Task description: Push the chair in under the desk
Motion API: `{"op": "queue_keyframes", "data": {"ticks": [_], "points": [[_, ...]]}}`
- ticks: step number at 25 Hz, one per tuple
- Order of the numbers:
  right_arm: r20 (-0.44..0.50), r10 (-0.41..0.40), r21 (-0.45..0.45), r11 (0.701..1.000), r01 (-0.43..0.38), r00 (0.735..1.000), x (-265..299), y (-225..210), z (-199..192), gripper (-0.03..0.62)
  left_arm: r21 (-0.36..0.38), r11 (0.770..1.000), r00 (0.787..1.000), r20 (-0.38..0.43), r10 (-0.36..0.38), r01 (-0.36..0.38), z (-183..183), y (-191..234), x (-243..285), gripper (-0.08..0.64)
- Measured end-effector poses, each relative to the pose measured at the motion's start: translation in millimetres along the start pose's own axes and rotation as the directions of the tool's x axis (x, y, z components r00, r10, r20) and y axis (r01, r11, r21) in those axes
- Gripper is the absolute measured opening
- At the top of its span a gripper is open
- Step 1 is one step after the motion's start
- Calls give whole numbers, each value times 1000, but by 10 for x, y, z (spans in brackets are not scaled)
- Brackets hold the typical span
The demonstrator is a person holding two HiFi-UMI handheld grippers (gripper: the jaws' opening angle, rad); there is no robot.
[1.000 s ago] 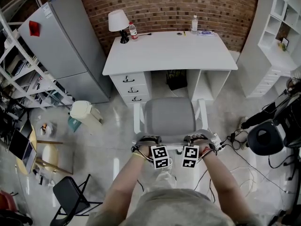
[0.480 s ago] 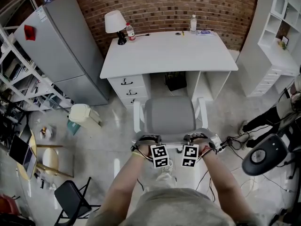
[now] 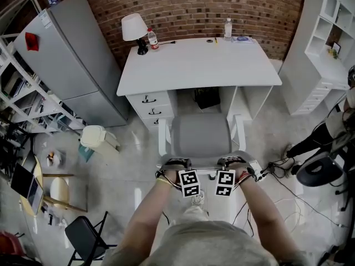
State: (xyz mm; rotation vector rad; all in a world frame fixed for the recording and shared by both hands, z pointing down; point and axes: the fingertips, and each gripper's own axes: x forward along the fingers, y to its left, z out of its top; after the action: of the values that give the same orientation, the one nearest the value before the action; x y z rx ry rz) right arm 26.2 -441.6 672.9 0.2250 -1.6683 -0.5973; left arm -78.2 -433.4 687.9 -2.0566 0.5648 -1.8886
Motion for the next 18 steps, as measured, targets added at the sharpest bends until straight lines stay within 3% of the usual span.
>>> {"op": "queue_keyframes", "data": {"ticks": [18], "points": [[-14, -1, 15, 1000, 2, 1000, 180, -373, -62, 11, 19, 1000, 1000, 12, 2, -3, -22, 406, 179, 14]]}}
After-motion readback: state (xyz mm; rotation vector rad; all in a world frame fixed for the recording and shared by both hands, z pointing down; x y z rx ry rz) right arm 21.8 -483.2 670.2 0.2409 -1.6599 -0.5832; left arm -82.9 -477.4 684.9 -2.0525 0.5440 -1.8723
